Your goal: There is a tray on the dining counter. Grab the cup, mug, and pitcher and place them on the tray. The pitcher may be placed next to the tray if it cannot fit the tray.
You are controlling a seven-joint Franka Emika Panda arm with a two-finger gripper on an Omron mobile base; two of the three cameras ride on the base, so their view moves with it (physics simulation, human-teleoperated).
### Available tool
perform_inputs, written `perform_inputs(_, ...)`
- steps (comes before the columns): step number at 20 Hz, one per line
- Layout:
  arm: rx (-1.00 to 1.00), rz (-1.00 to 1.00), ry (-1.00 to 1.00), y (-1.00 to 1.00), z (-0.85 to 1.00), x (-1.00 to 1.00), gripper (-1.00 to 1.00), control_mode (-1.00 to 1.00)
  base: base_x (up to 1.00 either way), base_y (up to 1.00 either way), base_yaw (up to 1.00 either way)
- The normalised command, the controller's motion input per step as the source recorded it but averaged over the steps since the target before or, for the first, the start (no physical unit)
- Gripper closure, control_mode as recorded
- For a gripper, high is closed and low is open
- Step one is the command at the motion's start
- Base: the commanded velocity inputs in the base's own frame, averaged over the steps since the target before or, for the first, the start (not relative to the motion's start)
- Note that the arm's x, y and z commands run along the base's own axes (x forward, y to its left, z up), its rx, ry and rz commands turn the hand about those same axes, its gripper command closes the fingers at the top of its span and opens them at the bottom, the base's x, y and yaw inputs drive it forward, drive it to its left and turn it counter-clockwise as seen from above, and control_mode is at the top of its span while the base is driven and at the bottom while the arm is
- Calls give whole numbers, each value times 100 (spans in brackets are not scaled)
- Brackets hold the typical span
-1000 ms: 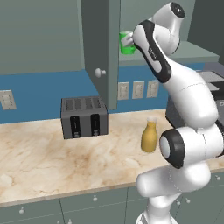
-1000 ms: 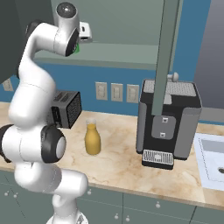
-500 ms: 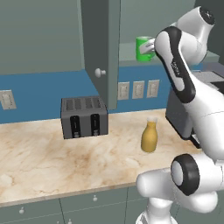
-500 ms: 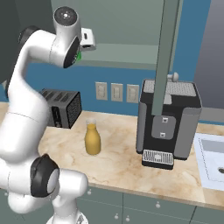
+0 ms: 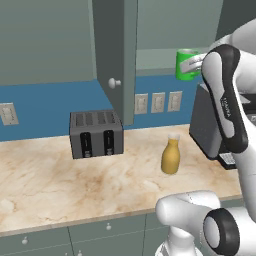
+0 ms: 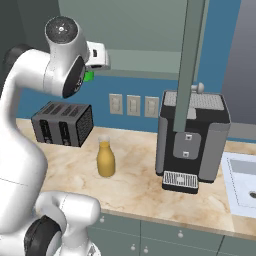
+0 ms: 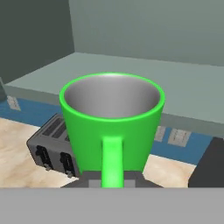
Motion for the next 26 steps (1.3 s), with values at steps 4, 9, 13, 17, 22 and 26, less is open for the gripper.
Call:
perform_inputs(4,0,-15,0,-2,-4,-69,100,-100,0,0,0)
perform_inputs(9,0,-16,0,0,-6,-49,100,-100,0,0,0)
perform_inputs(13,0,-12,0,0,-12,-41,100,-100,0,0,0)
perform_inputs(17,0,-6,0,0,-15,-38,100,-100,0,0,0)
perform_inputs(22,0,-4,0,0,-14,-38,100,-100,0,0,0)
perform_inputs(26,0,-1,0,0,-4,-19,100,-100,0,0,0)
